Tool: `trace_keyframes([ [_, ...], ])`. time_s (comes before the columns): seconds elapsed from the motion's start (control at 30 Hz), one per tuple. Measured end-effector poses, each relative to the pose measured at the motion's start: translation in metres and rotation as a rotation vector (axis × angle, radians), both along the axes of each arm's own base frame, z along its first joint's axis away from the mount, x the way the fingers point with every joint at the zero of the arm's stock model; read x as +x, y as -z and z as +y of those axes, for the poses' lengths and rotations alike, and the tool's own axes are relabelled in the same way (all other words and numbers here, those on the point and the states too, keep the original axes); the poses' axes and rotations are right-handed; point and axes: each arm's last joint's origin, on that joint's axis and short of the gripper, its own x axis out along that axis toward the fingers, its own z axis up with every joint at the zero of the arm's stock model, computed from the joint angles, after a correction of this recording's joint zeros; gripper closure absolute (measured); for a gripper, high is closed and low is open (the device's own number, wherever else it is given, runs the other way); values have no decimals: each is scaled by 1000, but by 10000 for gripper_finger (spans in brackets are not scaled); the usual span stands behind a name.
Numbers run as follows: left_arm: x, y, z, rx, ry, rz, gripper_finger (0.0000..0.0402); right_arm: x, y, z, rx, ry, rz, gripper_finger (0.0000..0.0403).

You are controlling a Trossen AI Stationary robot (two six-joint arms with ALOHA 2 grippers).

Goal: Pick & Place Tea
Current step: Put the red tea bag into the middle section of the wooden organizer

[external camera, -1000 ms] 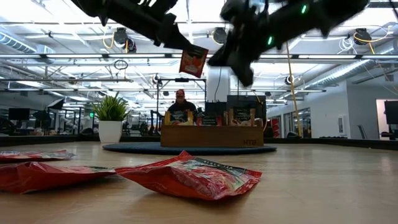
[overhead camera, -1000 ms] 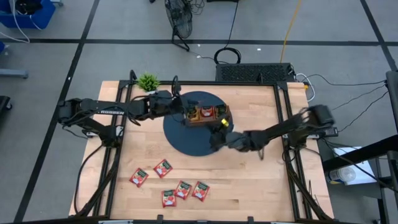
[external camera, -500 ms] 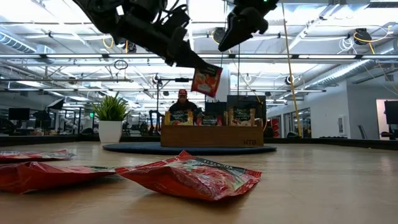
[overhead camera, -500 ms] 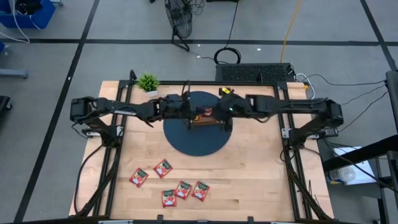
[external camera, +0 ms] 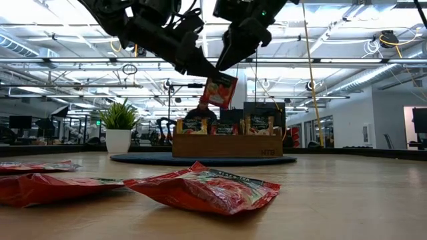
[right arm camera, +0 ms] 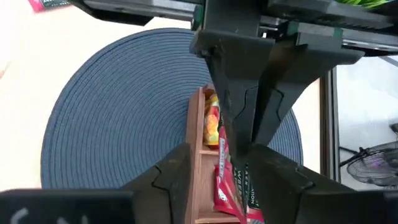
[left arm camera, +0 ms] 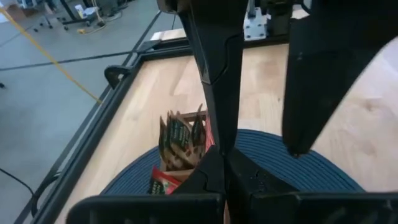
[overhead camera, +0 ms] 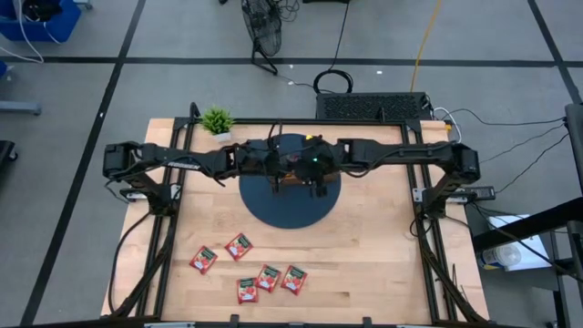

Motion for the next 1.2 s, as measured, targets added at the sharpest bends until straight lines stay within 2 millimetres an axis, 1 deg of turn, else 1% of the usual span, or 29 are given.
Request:
trace_keyframes([
  [0.1,0,-1,0,-2,5,-3,401,-3,-3,-1,-11,11,-2,280],
  [0.27,1,-3,-5,5,23,-13,401,-10,-5,-10,-84,105,36,300],
  [0.37,2,-3,-9,7,34,-18,401,-13,-2,-15,-58,126,67,304],
  [0.43,2,-3,-10,8,39,-18,401,-13,-2,-16,-19,108,64,304],
  [0.53,2,-3,-10,7,41,-18,401,-12,-2,-15,12,92,50,305],
  [0.8,2,-3,-10,8,39,-17,401,-10,-3,-8,27,73,32,305],
  [0.9,2,-3,-10,8,39,-17,401,-10,-3,-6,74,49,23,308],
  [1.0,2,-3,-10,7,40,-15,401,-7,0,-5,119,23,23,330],
  [1.1,2,-1,-10,4,44,-6,400,-3,6,-5,126,-10,40,382],
  [1.13,2,-1,-10,3,44,-3,400,-2,8,-5,120,-21,45,391],
  [1.2,1,0,-10,2,42,2,399,0,9,-6,115,-21,42,397],
])
